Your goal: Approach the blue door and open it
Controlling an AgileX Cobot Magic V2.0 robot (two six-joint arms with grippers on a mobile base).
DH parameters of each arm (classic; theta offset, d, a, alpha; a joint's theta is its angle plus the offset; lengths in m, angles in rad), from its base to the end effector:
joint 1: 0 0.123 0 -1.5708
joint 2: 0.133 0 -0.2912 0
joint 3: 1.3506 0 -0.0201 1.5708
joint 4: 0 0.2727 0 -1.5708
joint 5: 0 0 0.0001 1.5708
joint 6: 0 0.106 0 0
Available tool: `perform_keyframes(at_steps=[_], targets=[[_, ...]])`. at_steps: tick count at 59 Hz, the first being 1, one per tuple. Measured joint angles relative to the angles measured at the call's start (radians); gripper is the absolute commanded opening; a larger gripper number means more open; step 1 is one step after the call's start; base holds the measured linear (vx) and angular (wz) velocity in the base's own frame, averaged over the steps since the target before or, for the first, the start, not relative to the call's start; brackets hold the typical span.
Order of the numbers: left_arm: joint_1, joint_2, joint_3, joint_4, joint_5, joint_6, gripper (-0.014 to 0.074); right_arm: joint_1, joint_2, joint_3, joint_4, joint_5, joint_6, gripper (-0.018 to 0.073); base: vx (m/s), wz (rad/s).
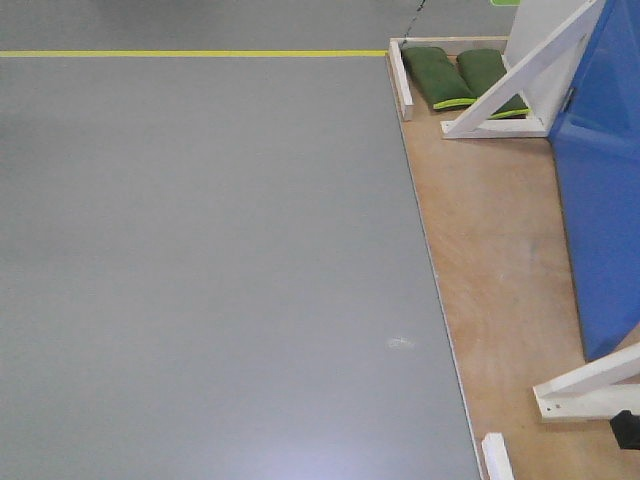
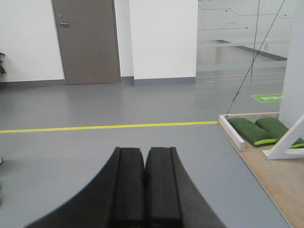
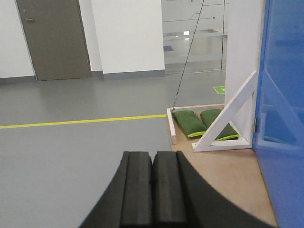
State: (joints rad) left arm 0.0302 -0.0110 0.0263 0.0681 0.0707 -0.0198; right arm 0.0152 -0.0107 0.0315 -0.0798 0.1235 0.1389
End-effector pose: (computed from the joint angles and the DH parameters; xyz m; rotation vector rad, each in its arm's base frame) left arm 0.0875 0.0032 0.1981 0.0103 1.5698 0.0653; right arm 0.0876 0.0003 0.1906 0.0438 1.6271 0.0496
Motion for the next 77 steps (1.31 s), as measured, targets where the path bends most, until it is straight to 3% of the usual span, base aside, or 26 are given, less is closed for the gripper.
perform_keyframes(at_steps=[77], targets=[[0.0, 0.0, 0.0, 0.0, 0.0, 0.0, 0.0073, 0.0, 0.0, 0.0, 0.0, 0.0, 0.0, -0.0001, 0.27, -0.02]])
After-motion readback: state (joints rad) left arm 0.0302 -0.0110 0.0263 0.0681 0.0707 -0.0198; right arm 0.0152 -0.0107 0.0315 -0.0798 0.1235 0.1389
